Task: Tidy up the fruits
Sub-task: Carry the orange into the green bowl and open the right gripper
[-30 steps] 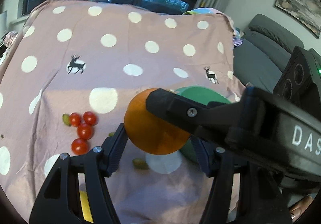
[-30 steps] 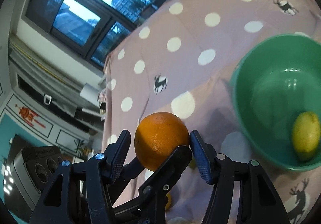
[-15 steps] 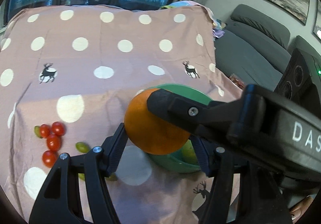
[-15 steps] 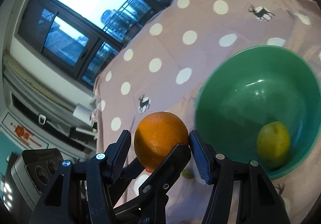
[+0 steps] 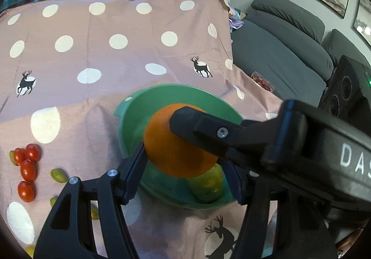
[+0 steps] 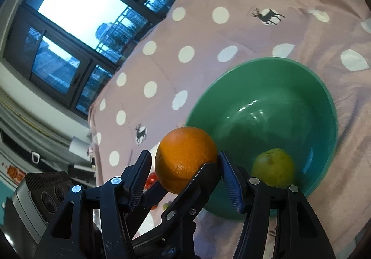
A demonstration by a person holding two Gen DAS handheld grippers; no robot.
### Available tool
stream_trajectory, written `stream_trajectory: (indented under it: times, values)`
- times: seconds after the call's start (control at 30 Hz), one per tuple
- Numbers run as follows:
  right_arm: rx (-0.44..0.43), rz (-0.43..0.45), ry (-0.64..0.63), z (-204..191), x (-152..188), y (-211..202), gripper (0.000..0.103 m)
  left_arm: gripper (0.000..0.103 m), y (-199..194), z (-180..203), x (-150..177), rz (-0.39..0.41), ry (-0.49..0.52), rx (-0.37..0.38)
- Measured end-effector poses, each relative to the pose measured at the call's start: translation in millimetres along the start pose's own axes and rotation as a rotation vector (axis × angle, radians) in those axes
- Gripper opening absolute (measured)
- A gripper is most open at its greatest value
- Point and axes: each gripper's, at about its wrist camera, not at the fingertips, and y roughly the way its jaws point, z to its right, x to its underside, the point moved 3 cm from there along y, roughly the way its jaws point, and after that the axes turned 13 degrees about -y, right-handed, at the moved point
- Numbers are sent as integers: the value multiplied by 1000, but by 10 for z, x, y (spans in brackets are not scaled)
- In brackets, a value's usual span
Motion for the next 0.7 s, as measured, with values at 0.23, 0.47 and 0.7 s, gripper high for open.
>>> stream_trajectory:
  times: [0.23,0.47,0.7]
  values:
    - [42,-14,8,94,-1,15,63,63,113,25,20,-34,-10,9]
    - [82,-30,25,197,13,24,63,62,225,21,52,-76,-32,23]
    - [129,-38,27,240,21,30,63,62,276,30,65,-81,-43,2]
